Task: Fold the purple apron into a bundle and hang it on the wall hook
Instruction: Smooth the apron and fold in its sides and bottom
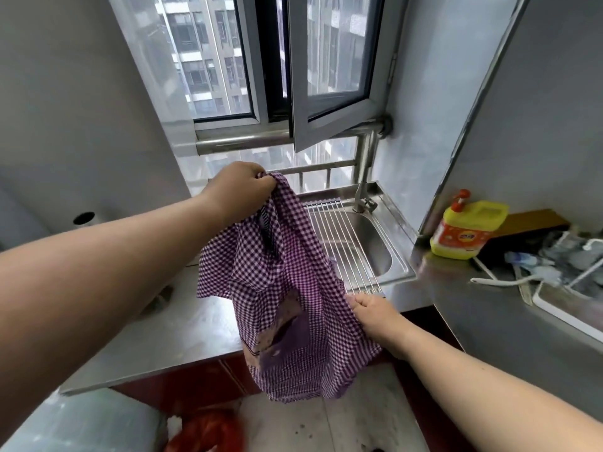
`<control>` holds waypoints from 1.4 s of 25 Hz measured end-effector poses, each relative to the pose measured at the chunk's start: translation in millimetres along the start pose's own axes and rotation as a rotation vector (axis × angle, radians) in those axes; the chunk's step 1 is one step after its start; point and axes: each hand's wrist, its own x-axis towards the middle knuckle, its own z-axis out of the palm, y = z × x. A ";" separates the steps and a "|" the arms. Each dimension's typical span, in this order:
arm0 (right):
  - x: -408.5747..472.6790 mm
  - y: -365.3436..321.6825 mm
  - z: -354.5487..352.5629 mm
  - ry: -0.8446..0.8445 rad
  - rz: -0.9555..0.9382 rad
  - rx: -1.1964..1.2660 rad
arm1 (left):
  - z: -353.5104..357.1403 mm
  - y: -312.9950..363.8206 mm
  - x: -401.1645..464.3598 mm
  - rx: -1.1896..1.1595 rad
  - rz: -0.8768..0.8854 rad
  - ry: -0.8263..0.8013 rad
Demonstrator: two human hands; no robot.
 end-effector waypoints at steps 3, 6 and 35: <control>7.3 -2.9 -32.0 0.069 -0.040 -0.195 | 12.0 -5.9 15.0 0.004 -0.016 -0.016; 4.0 -16.9 -103.6 0.171 -0.073 -0.488 | 33.5 -5.6 35.1 0.073 -0.011 -0.080; 201.8 -47.4 -199.8 -0.173 -0.218 -0.624 | 177.1 9.5 128.2 0.366 -0.155 -0.639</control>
